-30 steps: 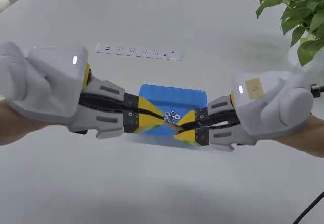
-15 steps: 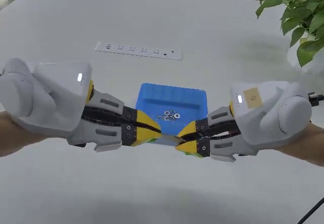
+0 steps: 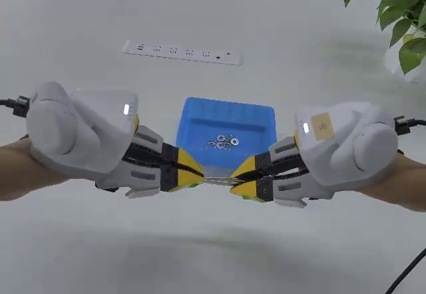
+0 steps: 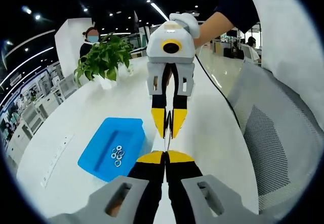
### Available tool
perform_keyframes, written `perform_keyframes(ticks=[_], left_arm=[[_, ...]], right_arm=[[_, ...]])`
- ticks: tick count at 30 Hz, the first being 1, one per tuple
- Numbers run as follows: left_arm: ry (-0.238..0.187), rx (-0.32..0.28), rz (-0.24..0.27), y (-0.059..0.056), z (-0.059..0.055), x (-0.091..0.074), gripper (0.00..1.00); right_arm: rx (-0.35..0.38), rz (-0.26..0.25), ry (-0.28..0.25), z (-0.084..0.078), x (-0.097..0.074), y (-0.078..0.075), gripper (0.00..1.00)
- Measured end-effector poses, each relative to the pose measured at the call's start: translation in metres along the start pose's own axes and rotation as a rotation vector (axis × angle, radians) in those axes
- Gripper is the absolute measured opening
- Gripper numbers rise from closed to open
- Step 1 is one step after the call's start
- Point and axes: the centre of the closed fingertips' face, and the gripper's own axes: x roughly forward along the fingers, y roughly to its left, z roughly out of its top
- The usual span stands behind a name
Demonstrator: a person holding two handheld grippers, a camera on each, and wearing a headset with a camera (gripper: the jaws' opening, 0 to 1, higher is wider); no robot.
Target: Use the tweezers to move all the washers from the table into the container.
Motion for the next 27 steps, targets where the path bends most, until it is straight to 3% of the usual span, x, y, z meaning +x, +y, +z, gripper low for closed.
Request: perform_keyframes(ticks=[4, 13, 16, 20, 24, 27], left_arm=[[0.006, -0.018, -0.043, -0.007, -0.003, 0.004, 0.04], [0.065, -0.012, -0.057, -0.012, -0.016, 0.013, 0.11], [0.133, 0.022, -0.041, -0.008, -0.029, 0.016, 0.12], [0.13, 0.018, -0.05, -0.008, -0.03, 0.02, 0.1], [0.147, 0.019, -0.033, -0.001, -0.035, 0.025, 0.06], [0.214, 0.044, -0.005, 0.004, -0.046, 0.033, 0.06]], right_arm=[[-0.015, 0.006, 0.01, -0.004, 0.005, 0.002, 0.07], [0.001, 0.013, 0.03, -0.012, 0.01, 0.0, 0.07], [0.013, 0.013, 0.02, -0.011, 0.01, -0.002, 0.07], [0.015, 0.013, 0.017, -0.01, 0.011, -0.003, 0.07], [0.026, 0.012, 0.023, -0.015, 0.014, -0.005, 0.07], [0.038, 0.006, 0.048, -0.025, 0.021, -0.008, 0.07]])
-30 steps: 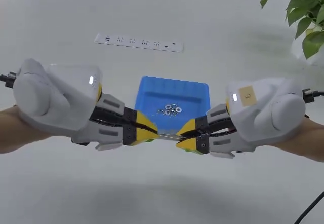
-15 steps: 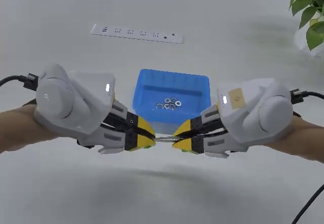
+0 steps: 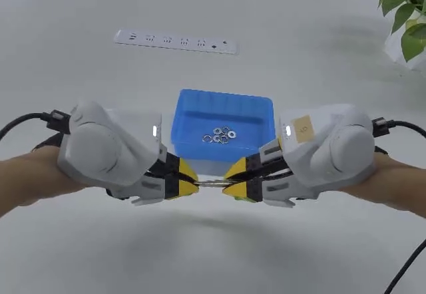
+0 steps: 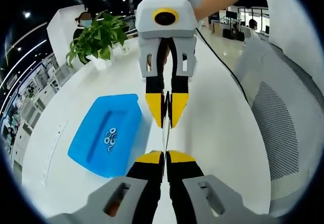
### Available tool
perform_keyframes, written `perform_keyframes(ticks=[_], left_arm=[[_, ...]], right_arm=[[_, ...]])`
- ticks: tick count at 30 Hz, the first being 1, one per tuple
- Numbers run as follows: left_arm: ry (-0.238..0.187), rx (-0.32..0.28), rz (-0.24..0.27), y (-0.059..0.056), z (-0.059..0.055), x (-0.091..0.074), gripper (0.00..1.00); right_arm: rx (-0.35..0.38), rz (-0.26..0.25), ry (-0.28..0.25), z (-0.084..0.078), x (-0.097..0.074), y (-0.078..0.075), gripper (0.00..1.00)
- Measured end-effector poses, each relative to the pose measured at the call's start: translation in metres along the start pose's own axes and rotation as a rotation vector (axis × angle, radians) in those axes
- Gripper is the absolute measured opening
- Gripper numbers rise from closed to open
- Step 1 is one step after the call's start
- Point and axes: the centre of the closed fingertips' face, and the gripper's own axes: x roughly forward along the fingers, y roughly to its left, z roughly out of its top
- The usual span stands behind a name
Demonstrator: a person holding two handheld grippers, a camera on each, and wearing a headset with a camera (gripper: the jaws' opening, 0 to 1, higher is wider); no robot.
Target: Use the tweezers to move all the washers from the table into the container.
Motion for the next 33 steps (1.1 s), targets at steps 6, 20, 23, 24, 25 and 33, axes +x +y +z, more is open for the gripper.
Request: perform_keyframes(ticks=[6, 20, 23, 24, 25, 33], left_arm=[[0.08, -0.019, -0.001, 0.001, -0.02, 0.026, 0.06], [0.049, -0.073, -0.043, 0.002, -0.025, 0.037, 0.06], [0.048, -0.083, -0.041, 0.002, -0.025, 0.037, 0.07], [0.049, -0.085, -0.038, 0.003, -0.026, 0.037, 0.07], [0.05, -0.088, -0.036, 0.003, -0.026, 0.037, 0.07], [0.059, -0.095, -0.025, 0.003, -0.026, 0.037, 0.08]], right_arm=[[0.007, 0.009, 0.098, -0.024, 0.019, 0.0, 0.07], [0.068, -0.015, 0.162, -0.044, 0.024, -0.002, 0.08], [0.068, -0.011, 0.168, -0.044, 0.024, -0.002, 0.08], [0.074, -0.01, 0.17, -0.044, 0.024, -0.003, 0.09], [0.082, -0.008, 0.172, -0.044, 0.025, -0.003, 0.09], [0.13, 0.001, 0.212, -0.044, 0.025, -0.001, 0.11]])
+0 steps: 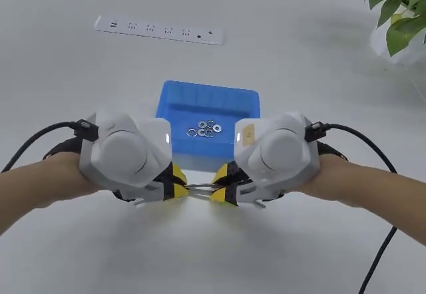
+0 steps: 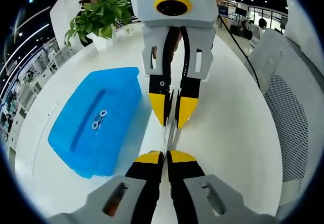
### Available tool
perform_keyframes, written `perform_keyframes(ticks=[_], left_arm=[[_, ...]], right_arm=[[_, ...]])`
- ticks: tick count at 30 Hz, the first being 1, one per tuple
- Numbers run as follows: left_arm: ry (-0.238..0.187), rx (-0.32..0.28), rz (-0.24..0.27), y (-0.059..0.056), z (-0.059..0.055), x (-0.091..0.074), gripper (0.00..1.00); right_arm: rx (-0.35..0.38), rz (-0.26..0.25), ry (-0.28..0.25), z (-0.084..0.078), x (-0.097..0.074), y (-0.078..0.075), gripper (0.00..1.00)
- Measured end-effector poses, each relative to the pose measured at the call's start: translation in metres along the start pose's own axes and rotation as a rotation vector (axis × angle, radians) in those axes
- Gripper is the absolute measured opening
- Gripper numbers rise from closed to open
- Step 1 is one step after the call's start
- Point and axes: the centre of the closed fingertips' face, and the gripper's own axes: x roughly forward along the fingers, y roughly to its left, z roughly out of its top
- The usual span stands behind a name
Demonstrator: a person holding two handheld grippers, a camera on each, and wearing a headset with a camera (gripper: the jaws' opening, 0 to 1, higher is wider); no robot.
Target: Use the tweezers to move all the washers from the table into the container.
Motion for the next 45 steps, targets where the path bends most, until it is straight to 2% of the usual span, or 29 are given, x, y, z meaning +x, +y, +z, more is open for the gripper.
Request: perform_keyframes(ticks=[8, 14, 19, 21, 24, 25, 26, 28, 31, 33, 35, 36, 39, 40, 42, 43, 45], left_arm=[[0.02, 0.023, -0.006, -0.002, 0.001, -0.001, 0.08], [0.024, -0.024, -0.011, -0.002, -0.002, -0.001, 0.08], [0.031, -0.04, -0.012, -0.004, -0.004, -0.004, 0.19], [0.04, -0.033, -0.008, -0.007, -0.006, -0.007, 0.22], [0.041, -0.053, 0.012, -0.009, -0.012, -0.013, 0.27], [0.032, -0.069, 0.026, -0.008, -0.012, -0.015, 0.28], [0.009, -0.109, 0.056, -0.007, -0.012, -0.02, 0.29], [-0.031, -0.141, 0.096, -0.005, -0.009, -0.028, 0.35], [-0.114, -0.251, 0.139, -0.007, -0.005, -0.047, 0.47], [-0.155, -0.284, 0.175, -0.005, -0.003, -0.059, 0.53], [-0.197, -0.324, 0.221, -0.002, -0.001, -0.074, 0.6], [-0.213, -0.338, 0.243, -0.003, -0.002, -0.082, 0.63], [-0.216, -0.334, 0.24, -0.015, -0.003, -0.097, 0.73], [-0.228, -0.32, 0.254, -0.019, -0.003, -0.103, 0.78], [-0.248, -0.298, 0.292, -0.022, -0.001, -0.114, 0.81], [-0.276, -0.296, 0.325, -0.02, 0.003, -0.12, 0.8], [-0.345, -0.325, 0.337, -0.022, 0.015, -0.131, 0.83]], right_arm=[[-0.009, -0.017, 0.032, 0.0, 0.0, 0.001, 0.13], [0.024, -0.027, 0.043, -0.001, 0.0, -0.001, 0.16], [0.012, -0.047, 0.047, -0.003, -0.003, 0.001, 0.18], [0.018, -0.071, 0.027, -0.003, -0.007, 0.002, 0.19], [0.112, -0.12, -0.068, 0.005, -0.017, 0.001, 0.21], [0.144, -0.154, -0.104, 0.007, -0.024, -0.001, 0.22], [0.17, -0.171, -0.13, 0.008, -0.029, -0.002, 0.22], [0.232, -0.203, -0.19, 0.01, -0.039, -0.001, 0.23], [0.422, -0.196, -0.323, 0.012, -0.06, 0.013, 0.25], [0.454, -0.224, -0.361, 0.009, -0.071, 0.016, 0.29], [0.426, -0.26, -0.344, 0.0, -0.082, 0.022, 0.32], [0.4, -0.297, -0.321, -0.007, -0.09, 0.023, 0.33], [0.328, -0.331, -0.293, -0.018, -0.108, 0.033, 0.37], [0.311, -0.34, -0.282, -0.021, -0.115, 0.037, 0.39], [0.284, -0.353, -0.276, -0.025, -0.125, 0.04, 0.44], [0.28, -0.356, -0.277, -0.025, -0.127, 0.041, 0.46], [0.266, -0.372, -0.288, -0.023, -0.137, 0.041, 0.49]])
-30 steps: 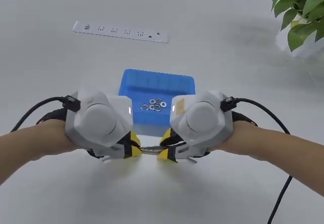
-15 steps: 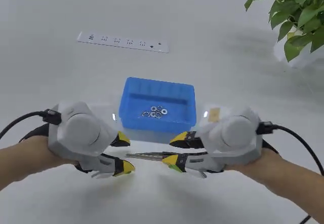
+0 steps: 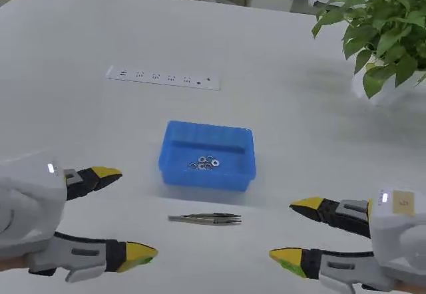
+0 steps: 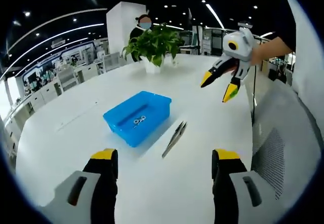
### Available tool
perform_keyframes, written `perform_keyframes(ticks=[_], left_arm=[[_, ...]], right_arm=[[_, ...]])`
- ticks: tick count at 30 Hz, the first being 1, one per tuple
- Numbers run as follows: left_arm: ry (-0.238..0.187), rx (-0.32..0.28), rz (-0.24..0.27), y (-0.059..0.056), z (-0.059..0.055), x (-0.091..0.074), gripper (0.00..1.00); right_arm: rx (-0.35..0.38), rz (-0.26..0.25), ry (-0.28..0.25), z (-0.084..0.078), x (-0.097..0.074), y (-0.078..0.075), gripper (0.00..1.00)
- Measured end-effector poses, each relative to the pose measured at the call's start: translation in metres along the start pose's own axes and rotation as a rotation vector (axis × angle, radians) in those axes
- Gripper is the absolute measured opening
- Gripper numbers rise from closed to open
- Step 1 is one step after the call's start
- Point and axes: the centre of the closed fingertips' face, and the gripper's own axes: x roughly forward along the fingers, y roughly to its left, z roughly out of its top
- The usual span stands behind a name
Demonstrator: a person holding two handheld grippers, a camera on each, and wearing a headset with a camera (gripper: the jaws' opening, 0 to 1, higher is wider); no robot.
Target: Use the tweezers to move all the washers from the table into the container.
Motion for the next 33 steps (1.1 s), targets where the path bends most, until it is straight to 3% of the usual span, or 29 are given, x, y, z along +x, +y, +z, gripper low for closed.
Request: perform_keyframes(ticks=[1, 4, 10, 16, 20, 23, 28, 33], left_arm=[[-0.035, -0.024, 0.002, -0.002, 0.008, -0.005, 0.87], [-0.044, -0.023, 0.02, -0.002, 0.019, -0.014, 0.98], [-0.068, 0.03, 0.045, -0.008, 0.036, -0.029, 1.0], [-0.034, 0.054, 0.077, -0.006, 0.032, -0.036, 1.0], [-0.037, 0.048, 0.111, -0.002, 0.036, -0.044, 1.0], [-0.058, 0.044, 0.118, -0.004, 0.043, -0.049, 1.0], [-0.054, 0.048, 0.121, -0.007, 0.042, -0.052, 1.0], [-0.061, 0.062, 0.106, -0.013, 0.048, -0.049, 1.0]], right_arm=[[-0.01, -0.015, -0.018, 0.006, -0.004, -0.003, 0.5], [-0.031, -0.05, -0.061, 0.023, -0.011, -0.009, 0.56], [-0.152, -0.073, -0.103, 0.054, -0.021, -0.01, 0.66], [-0.212, -0.08, -0.098, 0.062, -0.021, -0.004, 0.81], [-0.188, -0.101, -0.098, 0.063, -0.021, -0.008, 0.92], [-0.145, -0.104, -0.132, 0.069, -0.027, -0.01, 0.93], [-0.084, -0.121, -0.194, 0.08, -0.036, -0.013, 0.99], [-0.09, -0.14, -0.207, 0.084, -0.037, -0.014, 1.0]])
